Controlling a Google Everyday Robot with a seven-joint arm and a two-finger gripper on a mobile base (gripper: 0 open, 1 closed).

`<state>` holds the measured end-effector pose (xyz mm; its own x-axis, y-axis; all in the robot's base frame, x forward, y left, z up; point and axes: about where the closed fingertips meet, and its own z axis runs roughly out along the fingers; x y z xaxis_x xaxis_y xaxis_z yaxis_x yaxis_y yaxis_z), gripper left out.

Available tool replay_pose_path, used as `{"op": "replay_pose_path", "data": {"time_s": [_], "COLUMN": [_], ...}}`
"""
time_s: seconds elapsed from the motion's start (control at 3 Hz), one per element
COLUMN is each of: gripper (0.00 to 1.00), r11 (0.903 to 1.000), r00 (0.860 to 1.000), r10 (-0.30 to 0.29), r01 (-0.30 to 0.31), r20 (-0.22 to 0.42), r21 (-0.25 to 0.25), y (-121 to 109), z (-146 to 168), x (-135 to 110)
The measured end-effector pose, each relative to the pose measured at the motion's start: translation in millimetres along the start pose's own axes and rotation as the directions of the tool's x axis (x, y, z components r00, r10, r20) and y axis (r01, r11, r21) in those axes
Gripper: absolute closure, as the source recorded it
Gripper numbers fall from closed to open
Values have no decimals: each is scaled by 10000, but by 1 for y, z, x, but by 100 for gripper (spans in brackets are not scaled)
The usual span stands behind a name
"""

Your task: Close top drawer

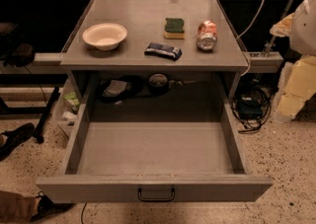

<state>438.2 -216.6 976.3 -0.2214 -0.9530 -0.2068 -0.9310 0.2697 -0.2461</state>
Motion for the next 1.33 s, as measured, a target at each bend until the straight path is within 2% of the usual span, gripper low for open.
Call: {"op": "replay_pose_path", "data": {"time_s": [0.33,0.67,1.0,1.33], "gripper": [0,0,0,0], "r11": [10000,9999,9995,9984], "r00": [10000,9985,9915,9783], "r10": [0,-68,-216,-200], "r01": [0,76,245,303], "r20": [3,540,1285,2062], "r21": [-1,-135,-207,-470], "y": [0,7,30,62], "z": [0,6,16,35], "x": [0,-2,-4,-3]}}
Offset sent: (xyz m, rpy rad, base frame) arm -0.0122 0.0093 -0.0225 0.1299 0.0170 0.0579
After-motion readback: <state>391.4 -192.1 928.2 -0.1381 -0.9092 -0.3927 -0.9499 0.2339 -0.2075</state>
